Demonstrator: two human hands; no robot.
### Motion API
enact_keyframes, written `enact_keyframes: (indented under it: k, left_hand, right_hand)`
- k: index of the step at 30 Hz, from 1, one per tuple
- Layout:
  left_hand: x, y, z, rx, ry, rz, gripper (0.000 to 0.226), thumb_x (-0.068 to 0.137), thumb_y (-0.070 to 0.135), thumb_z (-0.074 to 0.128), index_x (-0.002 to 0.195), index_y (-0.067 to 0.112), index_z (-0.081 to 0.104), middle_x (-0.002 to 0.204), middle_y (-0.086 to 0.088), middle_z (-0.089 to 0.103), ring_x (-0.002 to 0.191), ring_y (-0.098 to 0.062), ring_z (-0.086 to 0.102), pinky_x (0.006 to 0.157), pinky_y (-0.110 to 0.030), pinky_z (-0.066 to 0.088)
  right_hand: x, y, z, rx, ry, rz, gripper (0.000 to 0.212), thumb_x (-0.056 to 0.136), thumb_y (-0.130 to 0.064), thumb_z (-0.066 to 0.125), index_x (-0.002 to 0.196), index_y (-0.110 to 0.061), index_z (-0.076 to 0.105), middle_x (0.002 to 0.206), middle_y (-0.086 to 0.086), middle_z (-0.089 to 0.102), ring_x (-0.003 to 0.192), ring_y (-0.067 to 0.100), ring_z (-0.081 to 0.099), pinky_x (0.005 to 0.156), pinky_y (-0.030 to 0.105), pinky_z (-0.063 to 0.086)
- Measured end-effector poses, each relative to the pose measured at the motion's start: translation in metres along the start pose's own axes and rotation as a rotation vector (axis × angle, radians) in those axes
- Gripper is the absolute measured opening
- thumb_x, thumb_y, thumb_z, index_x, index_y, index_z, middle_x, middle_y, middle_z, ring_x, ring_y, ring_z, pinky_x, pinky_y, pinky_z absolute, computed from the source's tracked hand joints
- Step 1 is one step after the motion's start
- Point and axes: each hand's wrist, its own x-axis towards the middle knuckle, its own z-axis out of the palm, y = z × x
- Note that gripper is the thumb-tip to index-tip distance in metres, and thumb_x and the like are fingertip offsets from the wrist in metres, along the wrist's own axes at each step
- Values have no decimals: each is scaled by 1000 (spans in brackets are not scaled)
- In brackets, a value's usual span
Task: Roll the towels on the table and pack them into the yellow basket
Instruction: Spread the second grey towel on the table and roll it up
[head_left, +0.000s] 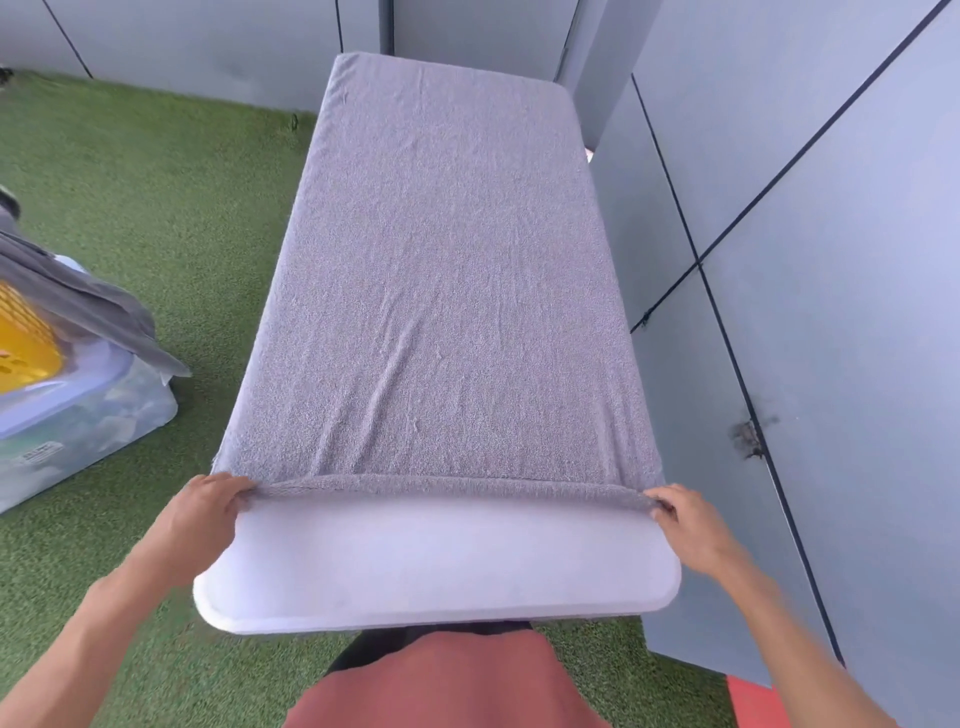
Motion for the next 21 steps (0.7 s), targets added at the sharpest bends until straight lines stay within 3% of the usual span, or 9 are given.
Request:
enact_keyframes:
  k: [2, 4, 7, 10, 12, 15, 17, 21]
  left_hand:
    - [10, 4, -9, -80, -76, -104, 31, 91, 0, 50, 116, 12, 64, 108, -10, 69, 100, -31, 60, 83, -37, 46]
    - [18, 10, -15, -175, -44, -184, 28, 89, 3, 55, 112, 17, 60, 102, -9, 67, 90, -30, 60, 72, -35, 43]
    - [16, 17, -10, -93, 118, -128, 22, 82, -3, 63, 91, 17, 66, 96, -7, 53, 91, -34, 50, 76, -40, 41]
    - [-3, 20, 8, 169, 294, 31, 20, 80, -8, 63, 86, 10, 67, 91, -10, 57, 83, -30, 45, 73, -43, 40]
    - [-16, 22, 20, 205, 324, 84, 27, 75, -11, 66, 95, 7, 62, 94, -12, 55, 82, -32, 45, 71, -45, 42]
    - [-25, 21, 31, 183, 315, 94, 42, 69, -9, 69, 105, 7, 55, 106, -14, 52, 92, -37, 46, 68, -49, 46]
    - [-21, 23, 27, 165, 299, 80, 41, 70, -3, 74, 105, 9, 56, 107, -11, 55, 96, -35, 48, 70, -48, 46]
    - [-5, 23, 14, 198, 290, 91, 37, 74, 3, 74, 106, 13, 58, 103, -6, 59, 94, -33, 51, 71, -46, 45]
  right_hand:
    - [5, -4, -12, 129, -65, 60, 26, 88, -3, 62, 110, -17, 67, 101, 4, 66, 97, 20, 61, 80, 24, 37]
    - [9, -13, -15, 230, 16, 112, 25, 82, -2, 68, 91, -25, 67, 92, 5, 67, 94, 24, 63, 79, 27, 40]
    - [13, -17, -3, -29, 277, 79, 22, 77, -9, 75, 73, -29, 68, 93, 1, 58, 98, 27, 52, 89, 35, 37]
    - [3, -22, 10, -171, 381, 1, 10, 82, -10, 71, 85, -19, 75, 93, 1, 54, 93, 26, 44, 87, 40, 44]
    - [-7, -21, 23, -117, 369, -31, 17, 85, -3, 66, 100, -7, 73, 95, 6, 56, 96, 28, 46, 91, 42, 46]
    - [-19, -20, 39, -110, 334, -47, 37, 81, -3, 70, 117, 3, 64, 107, 8, 53, 111, 26, 40, 103, 34, 34]
    - [-18, -23, 39, -89, 333, -33, 39, 78, 0, 72, 116, 4, 64, 112, 9, 50, 115, 25, 36, 104, 29, 27]
    - [3, -29, 34, -90, 318, -13, 30, 74, 14, 65, 103, 5, 68, 108, 13, 52, 109, 34, 39, 99, 35, 35]
